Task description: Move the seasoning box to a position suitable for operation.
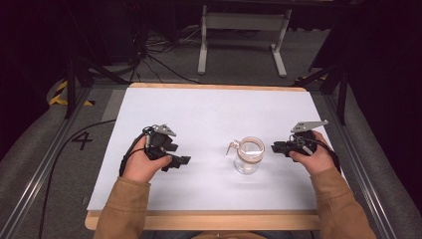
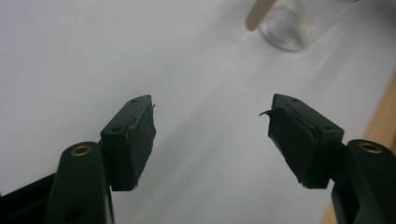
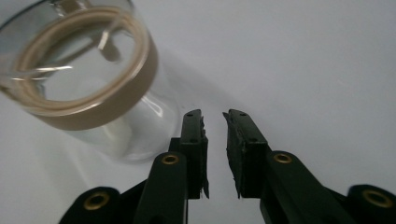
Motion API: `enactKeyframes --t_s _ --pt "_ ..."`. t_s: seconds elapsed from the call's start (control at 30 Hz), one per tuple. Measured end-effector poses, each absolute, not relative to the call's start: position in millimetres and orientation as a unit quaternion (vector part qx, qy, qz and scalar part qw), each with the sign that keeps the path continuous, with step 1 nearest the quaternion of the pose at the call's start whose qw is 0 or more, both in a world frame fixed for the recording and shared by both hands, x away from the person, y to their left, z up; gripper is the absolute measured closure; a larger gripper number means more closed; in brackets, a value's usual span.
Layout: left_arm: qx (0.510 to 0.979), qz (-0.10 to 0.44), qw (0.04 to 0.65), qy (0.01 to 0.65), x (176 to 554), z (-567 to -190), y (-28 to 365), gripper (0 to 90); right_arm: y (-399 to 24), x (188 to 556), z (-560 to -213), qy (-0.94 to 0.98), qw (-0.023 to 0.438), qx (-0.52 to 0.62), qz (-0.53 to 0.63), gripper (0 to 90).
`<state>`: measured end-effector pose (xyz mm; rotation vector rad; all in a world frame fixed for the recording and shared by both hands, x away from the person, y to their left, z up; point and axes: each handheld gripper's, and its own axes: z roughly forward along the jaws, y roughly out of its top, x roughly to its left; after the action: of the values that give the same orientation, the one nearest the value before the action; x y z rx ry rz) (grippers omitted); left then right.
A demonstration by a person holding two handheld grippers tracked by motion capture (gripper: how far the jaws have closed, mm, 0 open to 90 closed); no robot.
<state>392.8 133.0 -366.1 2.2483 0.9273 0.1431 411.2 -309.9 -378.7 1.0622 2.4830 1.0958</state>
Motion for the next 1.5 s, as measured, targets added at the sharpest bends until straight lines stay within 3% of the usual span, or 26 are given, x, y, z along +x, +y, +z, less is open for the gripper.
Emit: enactKeyframes --t_s 0.27,0.8,1.5 --pt "0.868 0.059 0.348 0.35 391.5 -365.2 131.1 31.3 -308.2 407.5 -375.9 0.856 0.117 0.325 0.385 89.8" --pt "0.866 0.06 0.355 0.346 388.2 -362.0 133.1 30.3 -289.2 421.1 -414.7 0.877 0.082 0.273 0.387 90.0" --pt "0.869 0.065 0.359 0.336 389.9 -364.3 128.6 30.3 -280.1 411.1 -412.8 0.884 0.077 0.263 0.38 90.0"
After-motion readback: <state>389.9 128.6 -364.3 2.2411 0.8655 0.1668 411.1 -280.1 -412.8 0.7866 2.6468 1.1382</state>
